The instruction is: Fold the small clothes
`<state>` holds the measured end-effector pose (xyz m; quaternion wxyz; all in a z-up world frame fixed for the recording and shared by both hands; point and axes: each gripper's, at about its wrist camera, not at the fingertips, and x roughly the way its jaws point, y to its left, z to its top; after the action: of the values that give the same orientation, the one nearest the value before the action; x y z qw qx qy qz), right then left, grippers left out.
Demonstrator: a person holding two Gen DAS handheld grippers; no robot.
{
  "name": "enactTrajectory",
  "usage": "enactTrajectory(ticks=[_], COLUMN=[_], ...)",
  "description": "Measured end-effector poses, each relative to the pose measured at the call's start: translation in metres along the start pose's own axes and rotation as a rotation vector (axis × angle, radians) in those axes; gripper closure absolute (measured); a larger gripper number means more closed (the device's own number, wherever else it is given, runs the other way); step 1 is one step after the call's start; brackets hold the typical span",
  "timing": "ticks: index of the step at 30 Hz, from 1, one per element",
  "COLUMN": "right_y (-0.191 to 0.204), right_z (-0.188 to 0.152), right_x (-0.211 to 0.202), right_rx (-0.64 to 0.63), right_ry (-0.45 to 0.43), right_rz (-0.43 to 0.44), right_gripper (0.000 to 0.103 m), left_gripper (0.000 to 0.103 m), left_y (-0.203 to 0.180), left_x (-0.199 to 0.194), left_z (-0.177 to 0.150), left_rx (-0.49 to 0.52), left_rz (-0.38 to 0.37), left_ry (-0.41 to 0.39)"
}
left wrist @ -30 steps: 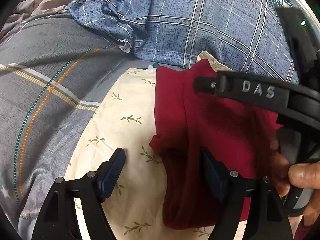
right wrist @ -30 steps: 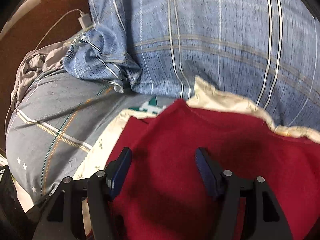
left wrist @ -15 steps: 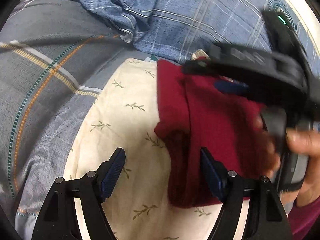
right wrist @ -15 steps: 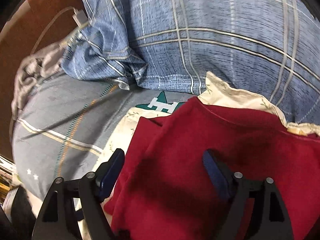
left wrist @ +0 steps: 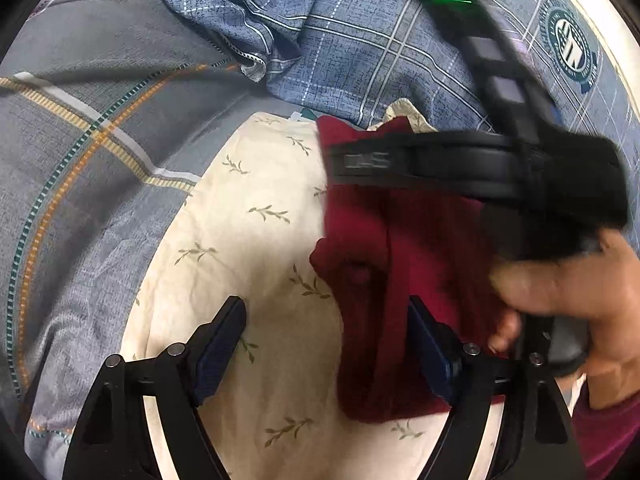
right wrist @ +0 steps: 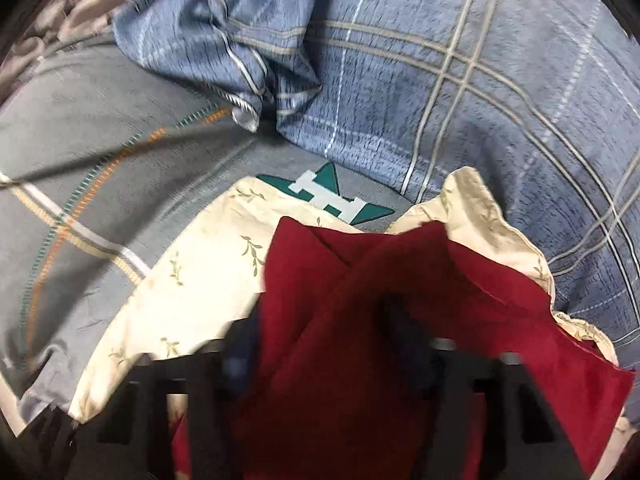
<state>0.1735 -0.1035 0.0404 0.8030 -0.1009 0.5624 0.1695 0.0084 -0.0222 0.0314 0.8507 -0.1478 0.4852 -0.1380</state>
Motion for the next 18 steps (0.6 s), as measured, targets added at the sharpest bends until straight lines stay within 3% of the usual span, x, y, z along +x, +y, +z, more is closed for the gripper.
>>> enactTrajectory(ticks=[1,2,8,10,11,13,15,16,17,18], right_y=[-0.006,-0.013,-0.041,-0.045,-0.047,-0.044,-0.048,-0.052,-0.054,-0.054], right_z=[-0.002,-0.004,-0.011,-0.014,-0.014,-0.013,-0.013,-0.012,-0.009,-0.006], right_x=[-0.006,-0.012,-0.038,-0.042,-0.045,-0.047,-0.053,-0.055,-0.054,-0.054], right_rx=[0.024,0.047,0.117,0.127,0.130,0.129,0.154,0.185,0.201,0.211], right_ry=[-0.008,-0.018,-0.055,-0.058,-0.056,-0.051,-0.056,-0.051,-0.045,-0.035], right_rz=[0.033,0.067,0.165,0.182,0.185,0.194,0.224,0.252,0.272,0.279], right_gripper=[0.082,0.085,0.088,0.088,0.088,0.087,0.079,0.068,0.045,0.033], left_gripper=[0.021,0.020,0.021,0.040,0.066,0.072,0.077,0.077,0.079,0.080], left_y=[0.000,-0.002,-0.011,-0.012,-0.011,-0.012,-0.017,-0.018,-0.020,-0.020], left_x=[0.002,0.006,0.020,0.027,0.029,0.029,0.025,0.024,0.021,0.020], left_z=[0.003,0.005,0.010,0.012,0.012,0.012,0.012,0.012,0.012,0.012], left_rx=[-0.015,-0.025,-0.025,-0.038,-0.044,-0.035,0.000,0.004,0.012,0.020], left_rz=[-0.004,-0.008,-0.040,-0.126,-0.163,-0.215,-0.223,-0.237,-0.254,-0.259], left_ry=[-0.008,-0.013,-0.062,-0.054,-0.042,-0.049,-0.065,-0.071,-0.080,-0.086])
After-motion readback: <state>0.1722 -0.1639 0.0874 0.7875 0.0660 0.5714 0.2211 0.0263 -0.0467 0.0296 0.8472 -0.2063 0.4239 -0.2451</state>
